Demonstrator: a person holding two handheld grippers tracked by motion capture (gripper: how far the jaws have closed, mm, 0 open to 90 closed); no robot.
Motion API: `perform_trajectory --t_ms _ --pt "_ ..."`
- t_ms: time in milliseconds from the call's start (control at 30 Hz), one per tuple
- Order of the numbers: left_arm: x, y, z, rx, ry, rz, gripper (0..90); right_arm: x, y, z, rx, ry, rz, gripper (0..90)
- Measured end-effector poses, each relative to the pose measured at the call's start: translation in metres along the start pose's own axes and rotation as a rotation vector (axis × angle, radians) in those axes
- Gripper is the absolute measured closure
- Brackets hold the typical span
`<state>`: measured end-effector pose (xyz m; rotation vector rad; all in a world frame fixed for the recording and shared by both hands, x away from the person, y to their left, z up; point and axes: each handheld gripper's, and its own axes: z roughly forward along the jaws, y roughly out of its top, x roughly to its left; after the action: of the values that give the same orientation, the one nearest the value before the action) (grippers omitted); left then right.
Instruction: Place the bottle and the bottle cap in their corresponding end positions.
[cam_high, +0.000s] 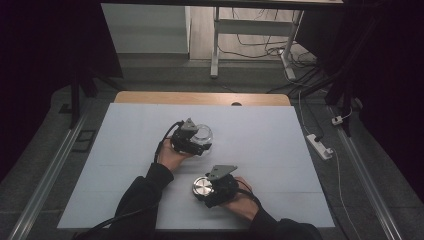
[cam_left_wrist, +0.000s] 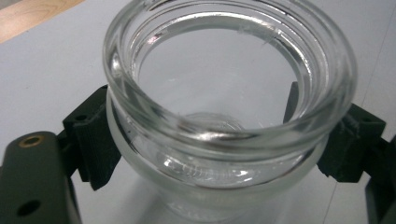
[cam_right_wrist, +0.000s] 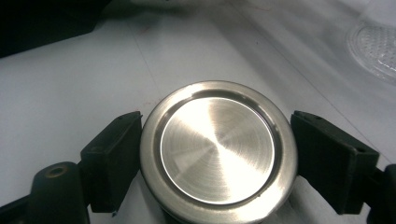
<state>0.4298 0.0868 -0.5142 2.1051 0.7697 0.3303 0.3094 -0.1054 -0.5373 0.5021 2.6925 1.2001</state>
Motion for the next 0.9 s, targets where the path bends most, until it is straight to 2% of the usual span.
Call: perform_trajectory --t_ms 100,200,367,600,900 --pt "0.000 0.000 0.000 0.009 -0.004 -0.005 14.7 0.000 0.001 -0.001 -0.002 0.011 0.012 15.4" --pt "0.000 0.000 -0.003 0.020 -0.001 0.008 12.3 0.000 0.001 -0.001 -0.002 0.016 0.023 13.7" --pt "0.003 -0.001 -0.009 0.020 -0.023 -0.007 8.0 0.001 0.004 -0.003 -0.014 0.026 0.043 10.7" --pt "0.004 -0.004 -0.018 0.032 -0.022 -0.020 3.1 0.001 0.008 -0.009 -0.036 0.031 0.057 7.8" --pt "0.000 -0.006 -0.033 0.016 -0.035 -0.023 1.0 -0.001 0.011 -0.017 -0.060 0.027 0.073 1.9"
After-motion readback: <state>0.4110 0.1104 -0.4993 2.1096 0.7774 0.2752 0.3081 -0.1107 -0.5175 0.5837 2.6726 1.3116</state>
